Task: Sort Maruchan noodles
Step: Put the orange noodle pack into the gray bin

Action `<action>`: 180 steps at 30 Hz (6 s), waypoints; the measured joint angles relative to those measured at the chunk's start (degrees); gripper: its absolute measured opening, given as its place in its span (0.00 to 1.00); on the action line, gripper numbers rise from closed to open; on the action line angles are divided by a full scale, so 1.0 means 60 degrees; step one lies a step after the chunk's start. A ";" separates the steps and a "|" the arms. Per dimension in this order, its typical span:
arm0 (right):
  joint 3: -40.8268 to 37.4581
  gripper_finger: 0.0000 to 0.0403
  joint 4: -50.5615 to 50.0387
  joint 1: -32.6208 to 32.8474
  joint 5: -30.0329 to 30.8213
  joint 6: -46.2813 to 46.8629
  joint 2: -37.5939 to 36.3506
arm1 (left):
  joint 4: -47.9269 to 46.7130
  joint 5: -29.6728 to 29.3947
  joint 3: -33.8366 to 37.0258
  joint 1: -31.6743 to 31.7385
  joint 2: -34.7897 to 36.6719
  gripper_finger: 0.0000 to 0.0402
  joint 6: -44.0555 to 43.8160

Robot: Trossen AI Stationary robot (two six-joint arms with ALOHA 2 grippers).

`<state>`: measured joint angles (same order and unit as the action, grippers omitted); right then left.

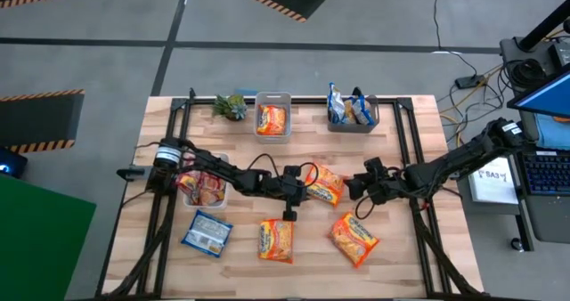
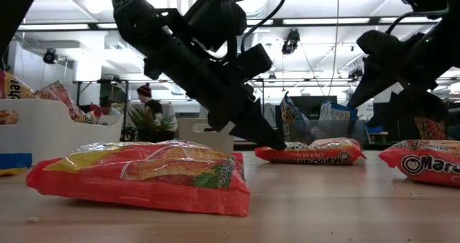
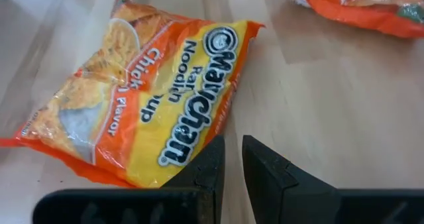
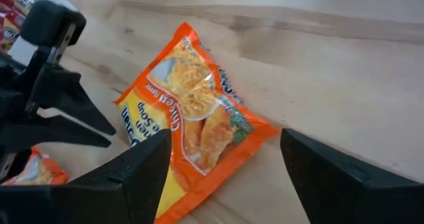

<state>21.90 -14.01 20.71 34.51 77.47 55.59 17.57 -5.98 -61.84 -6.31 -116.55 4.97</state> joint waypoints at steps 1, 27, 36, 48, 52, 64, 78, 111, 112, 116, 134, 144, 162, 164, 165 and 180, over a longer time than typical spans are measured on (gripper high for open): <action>-0.0030 0.68 0.0044 0.0000 0.0010 0.0017 0.0003 | -0.0010 0.0007 0.0000 0.0009 -0.0019 0.09 0.0000; -0.2282 0.79 0.3774 -0.0397 0.0473 0.0124 0.0000 | -0.0185 -0.0921 0.0073 0.0394 -0.0052 0.09 0.0864; -0.2297 0.79 0.4516 -0.0415 0.0524 0.0067 0.0801 | 0.0096 -0.0922 0.0051 0.0433 -0.0350 0.09 0.0667; -0.1677 0.79 0.7109 -0.0441 0.0278 -0.1015 0.3764 | 0.0094 -0.0918 0.0058 0.0437 -0.0365 0.09 0.0577; -0.1195 0.77 0.7117 -0.0446 0.0262 -0.1463 0.4331 | 0.0120 -0.0918 0.0062 0.0437 -0.0368 0.09 0.0510; -0.0268 0.68 0.7298 -0.0743 -0.0328 -0.2757 0.4374 | 0.0237 -0.0917 0.0080 0.0437 -0.0383 0.09 0.0438; -0.0297 0.21 0.7244 -0.1024 -0.0286 -0.2840 0.4379 | 0.0396 -0.0911 0.0087 0.0437 -0.0390 0.09 0.0401; -0.0309 0.04 0.7285 -0.1043 0.0777 -0.6028 0.1560 | -0.1463 -0.0933 0.0977 0.0408 0.5317 0.09 0.3016; -0.0270 0.04 0.7312 -0.1083 0.0789 -0.6124 0.1570 | -0.1109 -0.0933 0.1201 0.0408 0.5541 0.09 0.3103; 0.0076 0.04 0.7426 -0.1352 0.0790 -0.6612 0.1634 | 0.0525 -0.1003 0.2090 0.0437 0.6268 0.09 0.3647; 0.3462 0.04 0.7386 -0.4005 0.0768 -0.9731 0.3719 | 0.2443 -0.4181 0.3694 0.0464 0.8061 0.09 0.4492; 0.6255 0.04 0.7396 -0.5826 0.0867 -1.0540 0.7013 | 0.2395 -0.4586 0.3833 0.0461 0.8185 0.09 0.4584; 0.9933 0.17 0.5462 -0.6306 0.0732 -1.0361 1.0454 | 0.2423 -0.4649 0.3854 0.0459 0.8218 0.09 0.4596; 0.9950 0.22 0.5155 -0.6284 0.0704 -1.0132 1.0455 | 0.2410 -0.4641 0.3854 0.0463 0.8218 0.09 0.4594; 0.9965 0.25 0.5072 -0.6279 0.0674 -1.0088 1.0445 | 0.2413 -0.4641 0.3854 0.0463 0.8218 0.09 0.4597; 1.0063 0.63 0.2594 -0.6204 -0.0440 -0.9644 0.9021 | 0.2424 -0.4666 0.3854 0.0470 0.8218 0.09 0.4634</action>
<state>82.28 1.55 -16.51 31.87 19.61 109.72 32.12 -33.98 -38.72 -3.49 -67.24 32.77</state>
